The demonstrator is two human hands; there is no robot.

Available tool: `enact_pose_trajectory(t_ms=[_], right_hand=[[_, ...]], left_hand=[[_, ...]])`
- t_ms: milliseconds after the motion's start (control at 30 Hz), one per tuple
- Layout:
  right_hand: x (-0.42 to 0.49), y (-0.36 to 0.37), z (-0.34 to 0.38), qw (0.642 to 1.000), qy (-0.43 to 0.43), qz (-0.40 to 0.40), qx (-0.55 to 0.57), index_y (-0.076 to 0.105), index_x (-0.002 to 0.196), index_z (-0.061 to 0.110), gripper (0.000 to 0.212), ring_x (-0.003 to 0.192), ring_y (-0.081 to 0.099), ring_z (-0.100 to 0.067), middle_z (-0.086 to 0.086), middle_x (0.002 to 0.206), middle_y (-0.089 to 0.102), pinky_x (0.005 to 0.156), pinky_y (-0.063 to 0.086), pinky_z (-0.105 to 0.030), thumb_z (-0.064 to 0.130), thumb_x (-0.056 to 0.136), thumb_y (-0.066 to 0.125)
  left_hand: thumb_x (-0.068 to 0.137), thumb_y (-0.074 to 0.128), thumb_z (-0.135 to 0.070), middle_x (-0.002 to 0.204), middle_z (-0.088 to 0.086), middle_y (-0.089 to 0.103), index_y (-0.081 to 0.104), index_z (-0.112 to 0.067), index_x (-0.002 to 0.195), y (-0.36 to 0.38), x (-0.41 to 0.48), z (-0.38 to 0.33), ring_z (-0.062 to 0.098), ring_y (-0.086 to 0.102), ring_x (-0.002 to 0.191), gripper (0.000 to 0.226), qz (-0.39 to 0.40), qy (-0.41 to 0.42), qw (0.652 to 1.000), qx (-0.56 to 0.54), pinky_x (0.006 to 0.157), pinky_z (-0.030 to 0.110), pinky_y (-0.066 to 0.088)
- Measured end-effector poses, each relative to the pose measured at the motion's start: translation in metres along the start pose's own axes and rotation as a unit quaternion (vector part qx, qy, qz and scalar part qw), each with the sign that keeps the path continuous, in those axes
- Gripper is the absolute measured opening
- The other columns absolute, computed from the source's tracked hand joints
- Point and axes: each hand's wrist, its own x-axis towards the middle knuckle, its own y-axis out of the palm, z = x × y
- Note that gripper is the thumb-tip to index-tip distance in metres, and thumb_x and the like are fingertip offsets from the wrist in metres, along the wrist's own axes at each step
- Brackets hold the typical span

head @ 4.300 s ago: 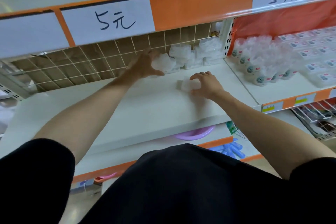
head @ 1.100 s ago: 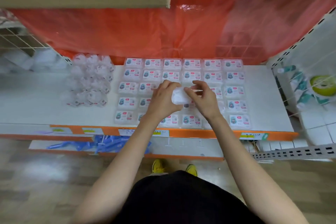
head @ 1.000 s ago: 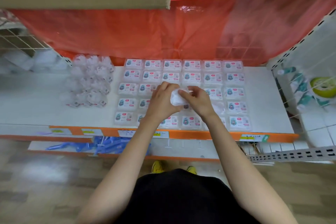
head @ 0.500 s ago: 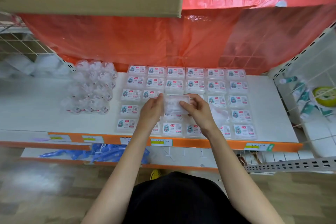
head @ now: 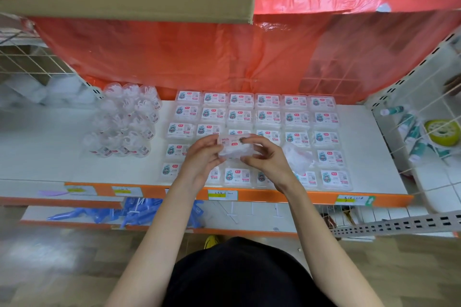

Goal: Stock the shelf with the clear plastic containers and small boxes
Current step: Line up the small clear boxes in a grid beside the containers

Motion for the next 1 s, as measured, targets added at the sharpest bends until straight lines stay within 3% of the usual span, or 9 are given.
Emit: enact_pose_trajectory(t_ms=[167, 233, 333, 500, 667, 800, 900, 967, 1000], right_hand=[[0.003, 0.012, 0.012, 0.993, 0.082, -0.065, 0.059, 0.063, 0.11, 0.017, 0.019, 0.101, 0.066, -0.018, 0.002, 0.11, 0.069, 0.08, 0.053, -0.028, 0.021, 0.092, 0.068], [0.006, 0.017, 0.014, 0.985, 0.117, -0.095, 0.084, 0.061, 0.111, 0.017, 0.019, 0.091, 0.063, -0.019, 0.001, 0.098, 0.069, 0.077, 0.051, -0.031, 0.026, 0.095, 0.063], [0.008, 0.019, 0.012, 0.982, 0.137, -0.095, 0.092, 0.066, 0.1, 0.02, 0.01, 0.085, 0.06, -0.023, -0.004, 0.089, 0.07, 0.077, 0.048, -0.039, 0.024, 0.091, 0.068], [0.009, 0.021, 0.011, 0.981, 0.139, -0.099, 0.095, 0.067, 0.099, 0.019, 0.008, 0.086, 0.062, -0.022, -0.006, 0.088, 0.071, 0.082, 0.05, -0.039, 0.015, 0.091, 0.068], [0.009, 0.02, 0.01, 0.978, 0.147, -0.098, 0.113, 0.063, 0.11, 0.017, 0.022, 0.082, 0.06, -0.023, -0.01, 0.088, 0.067, 0.082, 0.051, -0.038, 0.008, 0.09, 0.066], [0.007, 0.019, 0.01, 0.975, 0.154, -0.085, 0.137, 0.056, 0.117, 0.015, 0.032, 0.069, 0.063, -0.013, -0.006, 0.083, 0.066, 0.072, 0.053, -0.026, -0.001, 0.089, 0.062], [0.007, 0.017, 0.005, 0.98, 0.161, -0.061, 0.1, 0.053, 0.121, 0.015, 0.041, 0.082, 0.067, -0.018, -0.014, 0.095, 0.064, 0.085, 0.056, -0.04, 0.005, 0.084, 0.068], [0.006, 0.014, 0.005, 0.987, 0.153, -0.048, 0.014, 0.052, 0.126, 0.023, 0.055, 0.088, 0.065, -0.02, -0.008, 0.096, 0.063, 0.088, 0.051, -0.052, 0.019, 0.077, 0.077], [0.006, 0.012, 0.007, 0.99, 0.133, -0.044, -0.022, 0.049, 0.13, 0.026, 0.062, 0.09, 0.063, -0.016, 0.0, 0.1, 0.062, 0.088, 0.05, -0.048, 0.02, 0.077, 0.081]], left_hand=[[0.09, 0.057, 0.006, 0.109, -0.002, 0.068, 0.063, -0.018, 0.113, -0.003, -0.003, 0.001, 0.013, 0.066, 0.096, 0.033, 0.014, 0.042, 0.999, 0.015, 0.077, 0.026, 0.053], [0.09, 0.055, 0.005, 0.116, -0.002, 0.066, 0.065, -0.02, 0.112, -0.004, -0.004, 0.002, 0.013, 0.064, 0.099, 0.035, 0.022, 0.054, 0.998, 0.04, 0.078, 0.025, 0.051], [0.09, 0.055, 0.003, 0.122, 0.002, 0.066, 0.065, -0.02, 0.114, -0.006, -0.005, 0.004, 0.016, 0.064, 0.105, 0.035, 0.043, 0.07, 0.994, 0.071, 0.079, 0.027, 0.049], [0.091, 0.059, -0.003, 0.118, 0.001, 0.068, 0.064, -0.018, 0.116, -0.004, -0.003, 0.006, 0.014, 0.065, 0.103, 0.029, 0.026, 0.076, 0.995, 0.052, 0.077, 0.024, 0.051], [0.092, 0.065, -0.024, 0.107, 0.004, 0.073, 0.063, -0.02, 0.115, 0.003, 0.001, 0.013, 0.019, 0.068, 0.099, 0.023, 0.002, 0.039, 0.999, 0.032, 0.083, 0.03, 0.053], [0.092, 0.066, -0.024, 0.113, 0.002, 0.069, 0.06, -0.018, 0.121, 0.008, 0.002, 0.021, 0.016, 0.065, 0.102, 0.03, 0.001, 0.03, 0.999, 0.044, 0.089, 0.033, 0.051], [0.095, 0.062, -0.015, 0.108, -0.002, 0.068, 0.063, -0.021, 0.115, 0.008, 0.004, 0.025, 0.012, 0.064, 0.094, 0.021, 0.02, 0.041, 0.996, 0.077, 0.087, 0.032, 0.05], [0.096, 0.06, -0.013, 0.101, -0.006, 0.069, 0.065, -0.025, 0.108, 0.007, 0.007, 0.022, 0.01, 0.062, 0.089, 0.018, 0.021, 0.058, 0.994, 0.089, 0.081, 0.028, 0.049], [0.096, 0.058, -0.012, 0.098, -0.007, 0.068, 0.066, -0.025, 0.107, 0.005, 0.01, 0.02, 0.008, 0.061, 0.085, 0.018, 0.021, 0.066, 0.993, 0.095, 0.077, 0.026, 0.048]])
